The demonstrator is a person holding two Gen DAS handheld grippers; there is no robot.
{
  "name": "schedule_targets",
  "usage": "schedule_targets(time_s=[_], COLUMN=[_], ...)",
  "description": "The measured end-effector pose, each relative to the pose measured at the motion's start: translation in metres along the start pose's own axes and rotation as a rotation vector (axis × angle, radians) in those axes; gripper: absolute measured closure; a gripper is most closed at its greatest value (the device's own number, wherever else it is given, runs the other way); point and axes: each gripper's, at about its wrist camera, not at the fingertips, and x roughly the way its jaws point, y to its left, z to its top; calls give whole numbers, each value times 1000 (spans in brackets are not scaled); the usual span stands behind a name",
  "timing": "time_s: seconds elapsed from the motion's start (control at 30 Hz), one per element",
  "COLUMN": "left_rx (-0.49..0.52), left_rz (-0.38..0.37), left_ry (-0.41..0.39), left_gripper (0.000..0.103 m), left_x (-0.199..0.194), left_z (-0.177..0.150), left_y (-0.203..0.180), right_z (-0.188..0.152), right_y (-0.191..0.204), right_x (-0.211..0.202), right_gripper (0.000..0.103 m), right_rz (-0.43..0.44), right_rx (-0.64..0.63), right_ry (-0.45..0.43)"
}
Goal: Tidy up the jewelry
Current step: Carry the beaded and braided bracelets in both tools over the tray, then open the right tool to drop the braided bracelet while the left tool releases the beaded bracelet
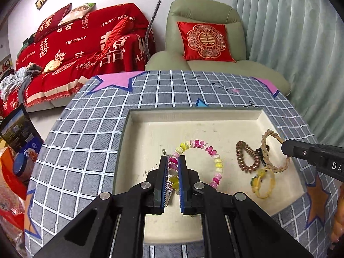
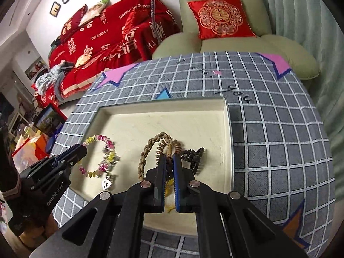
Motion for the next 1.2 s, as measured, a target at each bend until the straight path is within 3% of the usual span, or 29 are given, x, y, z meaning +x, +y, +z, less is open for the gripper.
schedule_targets(time_s=[0.47,1.1,1.2], left_rx=[40,68,69], left_rz=[35,68,71], left_ry=[35,43,45], left_gripper=[85,85,85], left_x=[25,27,27], left_z=[-11,-16,-16], left_y=[-10,-16,-16], right_z=[-13,-21,-22], right_y=[-11,-15,-18], right_x=[31,39,39], right_gripper=[97,95,91], right_rz=[-18,-12,-7], right_rx=[16,39,54], right_ry=[47,76,78])
